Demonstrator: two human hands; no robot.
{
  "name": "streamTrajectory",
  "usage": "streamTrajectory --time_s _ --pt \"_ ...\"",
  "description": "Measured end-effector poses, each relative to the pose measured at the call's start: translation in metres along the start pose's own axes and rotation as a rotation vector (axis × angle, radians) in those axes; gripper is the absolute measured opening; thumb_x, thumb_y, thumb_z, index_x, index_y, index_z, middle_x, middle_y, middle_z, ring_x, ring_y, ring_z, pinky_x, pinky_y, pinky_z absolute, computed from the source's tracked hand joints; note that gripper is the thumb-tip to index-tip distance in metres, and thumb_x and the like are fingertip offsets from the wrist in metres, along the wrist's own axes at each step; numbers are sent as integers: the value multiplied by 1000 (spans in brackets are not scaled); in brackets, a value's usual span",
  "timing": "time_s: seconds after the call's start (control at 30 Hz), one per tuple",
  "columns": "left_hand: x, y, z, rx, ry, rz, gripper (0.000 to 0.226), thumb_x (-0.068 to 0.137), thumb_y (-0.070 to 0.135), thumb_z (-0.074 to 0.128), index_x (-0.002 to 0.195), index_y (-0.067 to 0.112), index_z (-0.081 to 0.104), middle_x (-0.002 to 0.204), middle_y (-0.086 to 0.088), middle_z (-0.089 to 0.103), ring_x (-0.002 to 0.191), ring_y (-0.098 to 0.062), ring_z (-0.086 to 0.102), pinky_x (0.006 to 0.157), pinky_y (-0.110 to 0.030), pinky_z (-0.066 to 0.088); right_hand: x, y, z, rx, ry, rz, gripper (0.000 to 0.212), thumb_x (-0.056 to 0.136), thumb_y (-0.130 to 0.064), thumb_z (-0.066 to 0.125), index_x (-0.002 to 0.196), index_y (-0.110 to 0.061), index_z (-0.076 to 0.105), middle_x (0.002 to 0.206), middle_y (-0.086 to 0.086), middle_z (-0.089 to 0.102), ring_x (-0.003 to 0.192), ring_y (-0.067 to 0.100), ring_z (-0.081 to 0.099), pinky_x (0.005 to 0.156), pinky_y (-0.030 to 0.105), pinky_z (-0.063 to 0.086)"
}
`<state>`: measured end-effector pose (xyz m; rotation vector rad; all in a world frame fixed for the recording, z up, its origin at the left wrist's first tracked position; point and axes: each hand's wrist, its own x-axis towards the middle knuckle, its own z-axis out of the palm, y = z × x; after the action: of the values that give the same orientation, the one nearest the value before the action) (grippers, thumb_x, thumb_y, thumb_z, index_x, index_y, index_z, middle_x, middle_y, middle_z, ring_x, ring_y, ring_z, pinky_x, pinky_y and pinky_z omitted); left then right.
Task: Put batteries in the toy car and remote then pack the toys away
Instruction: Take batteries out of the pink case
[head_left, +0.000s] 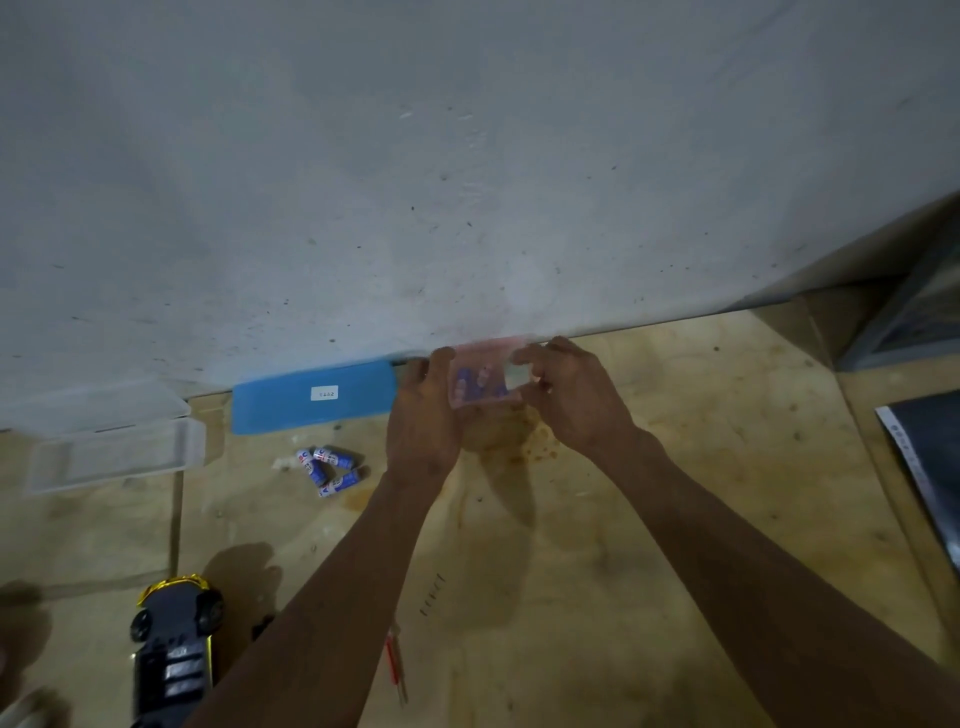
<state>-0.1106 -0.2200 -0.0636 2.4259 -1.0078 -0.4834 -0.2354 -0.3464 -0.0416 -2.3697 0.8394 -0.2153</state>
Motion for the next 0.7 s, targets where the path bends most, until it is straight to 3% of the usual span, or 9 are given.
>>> streamTrajectory --time_s 0.13,0.33,0.37,0.43,0.5,0.57,0.7 --pt "-3 -1 -3 59 1 29 41 84 18 79 124 15 68 125 -9 59 104 -28 62 86 -36 54 -9 2 16 -70 -35 -29 26 89 -15 71 115 -13 74 124 12 57 101 29 62 82 36 57" --pt "-2 -3 -4 106 -37 56 35 92 24 70 126 15 68 124 -6 56 106 -25 59 88 -34 52 -15 6 30 -83 28 -102 27 78 -8 81 104 -12 76 119 15 63 98 36 61 69 39 59" --pt "-2 -5 -2 112 -42 63 34 94 27 68 125 16 68 124 -5 55 106 -23 58 86 -29 51 -15 7 32 -103 24 -99 28 77 -9 81 104 -13 76 120 14 62 99 36 60 67 39 59" --pt "0 -9 1 75 -54 34 31 97 32 62 124 17 66 115 3 51 95 -13 53 77 -4 39 -16 8 35 -146 4 -86 33 77 -10 82 108 -14 74 124 12 61 104 34 59 66 39 60" --pt "3 -11 5 16 -64 -50 30 100 38 56 122 19 62 106 11 44 80 -2 43 61 2 33 -16 7 37 -191 -30 -67 38 78 -13 81 115 -16 72 127 10 59 108 32 56 68 38 61" --pt "5 -11 6 16 -61 -78 28 101 41 53 117 19 61 103 11 45 74 0 44 55 -4 32 -14 5 37 -256 -50 -50 42 78 -14 80 119 -17 70 128 8 58 109 31 55 71 38 60" --pt "3 1 0 87 -67 -46 25 101 32 57 116 13 53 104 2 47 87 -15 52 70 -25 44 -13 -5 34 -396 -74 -1 44 86 -18 71 129 -21 62 137 3 50 118 29 49 87 40 52"
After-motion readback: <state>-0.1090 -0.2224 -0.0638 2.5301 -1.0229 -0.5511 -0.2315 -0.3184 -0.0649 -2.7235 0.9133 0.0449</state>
